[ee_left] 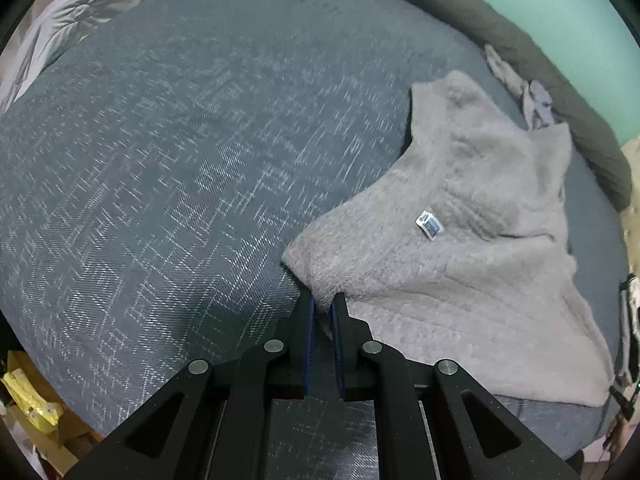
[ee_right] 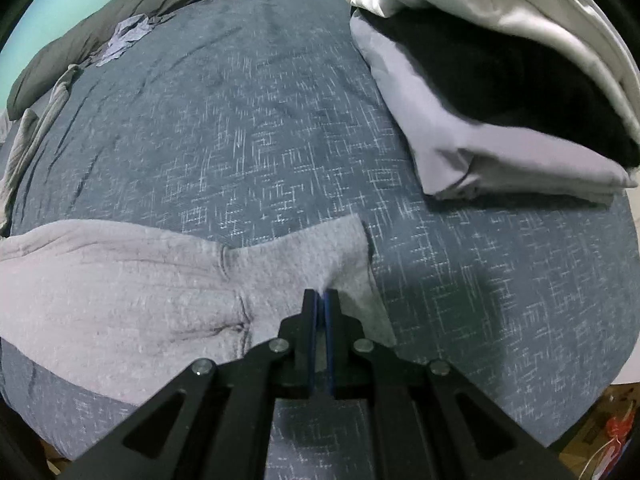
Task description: Fold clothes
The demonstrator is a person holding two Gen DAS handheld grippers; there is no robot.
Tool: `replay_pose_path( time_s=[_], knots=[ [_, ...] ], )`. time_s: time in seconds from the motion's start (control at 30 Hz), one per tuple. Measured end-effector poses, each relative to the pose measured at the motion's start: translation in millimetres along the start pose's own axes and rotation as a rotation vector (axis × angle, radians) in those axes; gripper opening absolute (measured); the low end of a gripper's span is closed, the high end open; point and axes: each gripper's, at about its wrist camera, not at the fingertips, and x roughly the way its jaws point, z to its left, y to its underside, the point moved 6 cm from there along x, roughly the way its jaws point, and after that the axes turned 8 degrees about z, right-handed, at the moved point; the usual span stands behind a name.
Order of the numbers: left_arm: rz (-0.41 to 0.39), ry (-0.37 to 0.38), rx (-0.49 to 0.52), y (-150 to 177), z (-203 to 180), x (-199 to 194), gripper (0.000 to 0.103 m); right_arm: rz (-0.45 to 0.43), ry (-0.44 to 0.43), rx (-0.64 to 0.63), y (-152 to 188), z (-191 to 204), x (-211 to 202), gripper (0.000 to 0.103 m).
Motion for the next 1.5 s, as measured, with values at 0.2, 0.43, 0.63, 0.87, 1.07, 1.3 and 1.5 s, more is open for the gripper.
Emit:
replay_pose_path(
  time_s=[0.2,0.43,0.63,0.87,1.07,1.3,1.5],
  knots=[
    [0.005,-0.001,0.002,-0.4,-1.8,3.5,0.01,-0.005,0.015,0.011,-10.0,1.2,-0.8,0.005],
    [-0.035,0.014,0.01,-2.3,-3.9,-21.0,0.017,-0.044,0.022,0.037,-14.3,-0.3,-17.6,0.01],
    [-0.085,-0.014,0.031,-11.4,-9.6,-41.1,0.018,-0.087,0.007,0.024,-25.0,7.3,-35.2,0.014],
    [-0.078,0.016,0.09,-28.4,-33.7,-33.4,0.032,-0.121,-0.048,-0.009,-27.6,52.4,-43.2,0.017],
    [-0.061,0.034,0.157,-60.9,-66.2,-15.8,0.043,-0.124,-0.075,-0.059,-39.4,90.1,-25.0,0.02],
    [-0.058,0.057,0.16,-105.3,-91.2,14.0,0.052,-0.108,-0.06,-0.083,-47.6,100.0,-24.1,0.02],
    [-0.053,0.063,0.124,-138.9,-98.5,40.3,0.052,-0.097,-0.045,-0.085,-56.4,102.3,-25.7,0.02]
  ],
)
